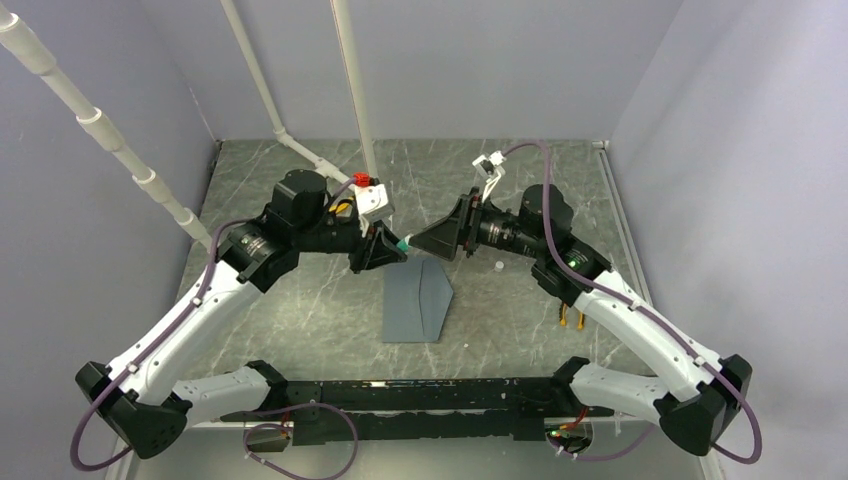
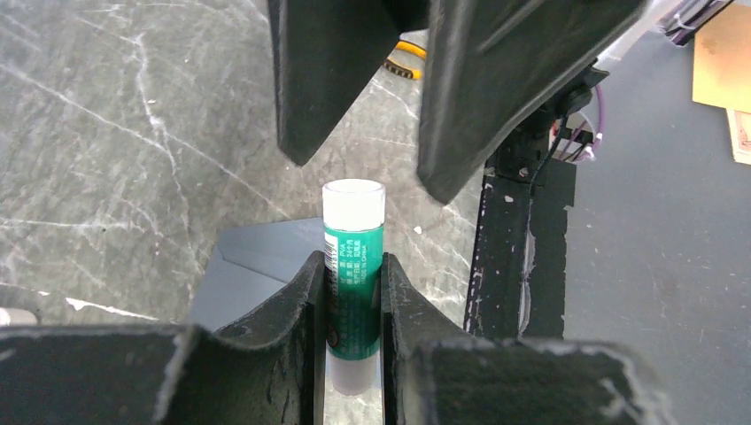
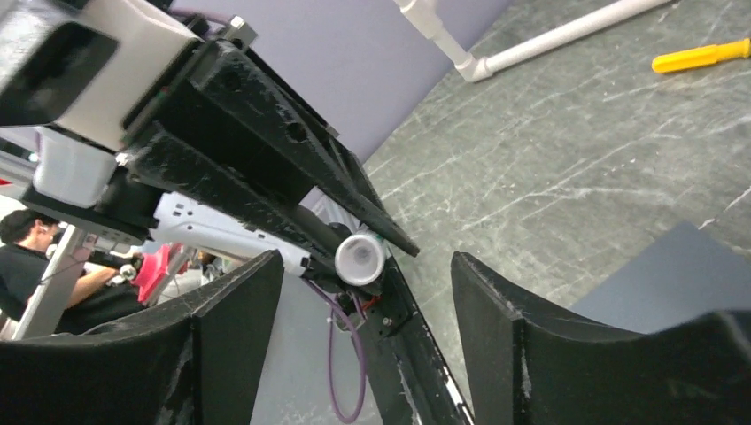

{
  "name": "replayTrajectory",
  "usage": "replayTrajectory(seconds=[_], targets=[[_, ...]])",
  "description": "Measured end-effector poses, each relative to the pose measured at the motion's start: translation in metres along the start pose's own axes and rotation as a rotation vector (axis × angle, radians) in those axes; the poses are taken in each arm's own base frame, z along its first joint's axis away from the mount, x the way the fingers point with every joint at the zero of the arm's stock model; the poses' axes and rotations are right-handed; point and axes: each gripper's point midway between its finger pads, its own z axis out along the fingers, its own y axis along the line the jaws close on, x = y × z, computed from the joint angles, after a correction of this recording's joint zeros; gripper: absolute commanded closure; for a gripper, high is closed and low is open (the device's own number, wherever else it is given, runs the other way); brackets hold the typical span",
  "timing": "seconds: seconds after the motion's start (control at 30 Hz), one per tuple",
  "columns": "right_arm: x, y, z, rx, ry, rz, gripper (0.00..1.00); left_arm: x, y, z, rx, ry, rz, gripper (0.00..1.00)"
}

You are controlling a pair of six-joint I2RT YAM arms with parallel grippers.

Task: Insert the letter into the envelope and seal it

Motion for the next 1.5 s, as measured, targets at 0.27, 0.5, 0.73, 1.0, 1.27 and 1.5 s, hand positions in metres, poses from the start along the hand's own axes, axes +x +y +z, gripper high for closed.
replayTrajectory(seconds=[0.27, 0.5, 0.73, 1.0, 1.27, 1.5], targets=[[0.013, -0.011, 0.015, -0.008, 0.065, 0.040, 0.49, 0.002, -0.006, 0.005, 0.058, 0.002, -0.017, 0.97], [0.015, -0.012, 0.025, -0.029, 0.099, 0.080, 0.72, 0.001, -0.002, 0.007, 0.037, 0.006, -0.026, 0.97], [0.014, -0.008, 0.025, -0.043, 0.103, 0.078, 0.98, 0.001, 0.003, 0.007, 0.001, 0.009, -0.052, 0.79], [0.010, -0.013, 0.019, -0.004, 0.088, 0.103, 0.99, -0.001, 0.015, 0.001, -0.098, 0.005, -0.070, 0.31], [-0.002, -0.005, 0.009, -0.015, 0.059, 0.113, 0.99, 0.003, 0.010, -0.002, -0.085, 0.018, -0.088, 0.38], [-0.003, -0.005, 0.009, -0.017, 0.061, 0.124, 0.96, 0.006, 0.005, 0.005, -0.028, 0.041, -0.100, 0.92]])
